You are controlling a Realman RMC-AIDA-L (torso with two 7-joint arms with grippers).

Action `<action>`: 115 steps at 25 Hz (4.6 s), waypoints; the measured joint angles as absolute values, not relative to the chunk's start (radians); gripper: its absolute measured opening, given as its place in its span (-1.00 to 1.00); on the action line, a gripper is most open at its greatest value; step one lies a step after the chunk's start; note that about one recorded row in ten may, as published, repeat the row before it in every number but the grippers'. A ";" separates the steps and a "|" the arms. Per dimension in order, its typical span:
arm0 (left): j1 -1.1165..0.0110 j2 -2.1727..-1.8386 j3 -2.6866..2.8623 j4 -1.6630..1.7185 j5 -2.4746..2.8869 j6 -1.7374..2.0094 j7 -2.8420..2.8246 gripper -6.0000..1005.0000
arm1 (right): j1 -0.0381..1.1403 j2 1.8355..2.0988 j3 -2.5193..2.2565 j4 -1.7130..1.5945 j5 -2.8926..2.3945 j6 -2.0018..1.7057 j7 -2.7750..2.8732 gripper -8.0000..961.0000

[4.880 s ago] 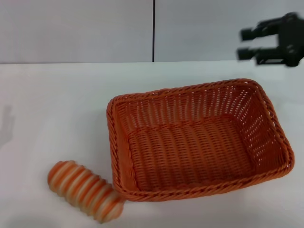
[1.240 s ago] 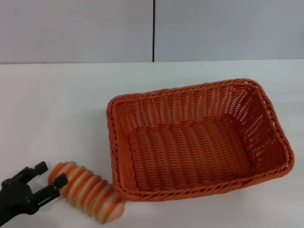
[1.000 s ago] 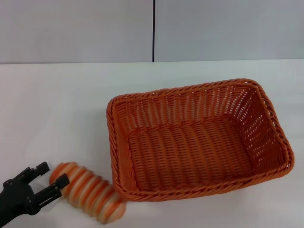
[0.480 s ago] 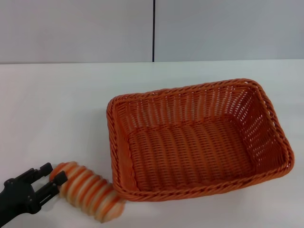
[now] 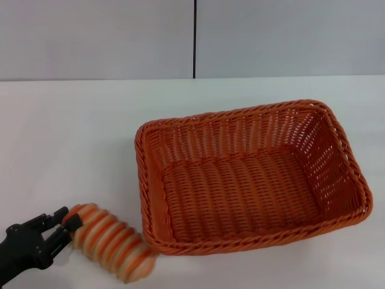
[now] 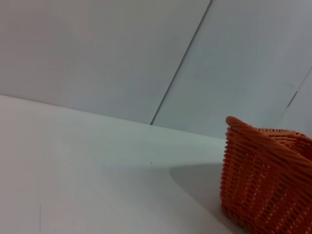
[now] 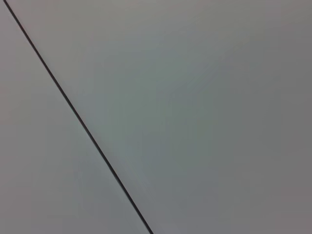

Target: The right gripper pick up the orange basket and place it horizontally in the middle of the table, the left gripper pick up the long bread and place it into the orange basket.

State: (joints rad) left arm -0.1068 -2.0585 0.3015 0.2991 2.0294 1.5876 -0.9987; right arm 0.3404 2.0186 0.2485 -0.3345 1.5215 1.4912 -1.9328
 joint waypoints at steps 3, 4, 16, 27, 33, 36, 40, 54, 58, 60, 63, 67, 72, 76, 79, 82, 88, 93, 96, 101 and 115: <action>-0.107 -2.059 0.302 0.299 2.029 1.589 -0.999 -0.27 | 0.340 2.019 0.249 -0.334 1.524 1.491 -1.933 0.07; -0.107 -2.059 0.302 0.299 2.029 1.590 -1.000 -0.29 | 0.341 2.019 0.249 -0.334 1.525 1.491 -1.933 0.07; -0.115 -2.057 0.327 0.299 2.029 1.588 -1.012 -0.56 | 0.343 2.021 0.250 -0.334 1.532 1.491 -1.933 0.07; -0.115 -2.057 0.328 0.299 2.030 1.586 -1.012 -0.67 | 0.341 2.023 0.250 -0.334 1.536 1.491 -1.933 0.07; -0.120 -2.057 0.328 0.299 2.030 1.586 -1.013 -0.73 | 0.341 2.023 0.250 -0.334 1.536 1.490 -1.933 0.07; -0.120 -2.057 0.327 0.299 2.030 1.586 -1.013 -0.78 | 0.340 2.023 0.250 -0.334 1.536 1.486 -1.933 0.07; -0.120 -2.056 0.321 0.300 2.029 1.586 -1.018 -0.79 | 0.341 2.025 0.250 -0.328 1.536 1.484 -1.933 0.07; -0.139 -2.037 0.075 0.360 2.019 1.606 -1.066 -0.82 | 0.340 2.026 0.242 -0.308 1.534 1.480 -1.933 0.07; -0.155 -2.033 -0.129 0.387 2.017 1.618 -1.071 -0.83 | 0.339 2.027 0.236 -0.291 1.526 1.480 -1.933 0.07; -0.167 -2.031 -0.193 0.385 2.014 1.639 -1.073 -0.83 | 0.340 2.028 0.229 -0.284 1.525 1.480 -1.934 0.07; -0.197 -2.041 -0.250 0.375 1.996 1.706 -1.075 -0.83 | 0.343 2.032 0.216 -0.282 1.525 1.476 -1.935 0.07; -0.251 -2.057 -0.257 0.347 1.979 1.804 -1.075 -0.83 | 0.350 2.037 0.204 -0.274 1.525 1.462 -1.935 0.07; -0.312 -2.056 -0.230 0.301 1.983 1.852 -1.076 -0.84 | 0.364 2.041 0.184 -0.266 1.525 1.452 -1.935 0.07; -0.333 -2.058 -0.191 0.287 1.987 1.853 -1.074 -0.85 | 0.374 2.044 0.188 -0.261 1.530 1.444 -1.936 0.07; -0.388 -2.061 -0.063 0.239 1.989 1.845 -1.042 -0.85 | 0.383 2.044 0.194 -0.259 1.532 1.439 -1.936 0.07; -0.420 -2.062 0.010 0.223 1.989 1.842 -1.036 -0.85 | 0.390 2.044 0.198 -0.255 1.539 1.435 -1.936 0.07; -0.463 -2.066 0.149 0.207 1.990 1.817 -1.033 -0.85 | 0.397 2.048 0.198 -0.244 1.549 1.416 -1.936 0.07; -0.480 -2.069 0.243 0.186 1.989 1.789 -0.987 -0.85 | 0.411 2.050 0.198 -0.240 1.550 1.405 -1.936 0.07; -0.485 -2.069 0.255 0.150 1.984 1.785 -0.950 -0.85 | 0.421 2.050 0.198 -0.236 1.550 1.403 -1.938 0.07; -0.479 -2.069 0.245 0.143 1.965 1.781 -0.930 -0.52 | 0.433 2.050 0.198 -0.230 1.551 1.399 -1.949 0.07; -0.442 -2.067 0.021 0.110 1.846 1.774 -0.852 0.48 | 0.437 2.049 0.198 -0.234 1.600 1.407 -1.949 0.07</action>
State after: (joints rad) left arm -0.4424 -2.0670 0.0206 0.1096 1.8459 1.7738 -0.8519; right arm 0.4368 2.0492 0.1979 -0.2344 1.5998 1.4069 -1.9488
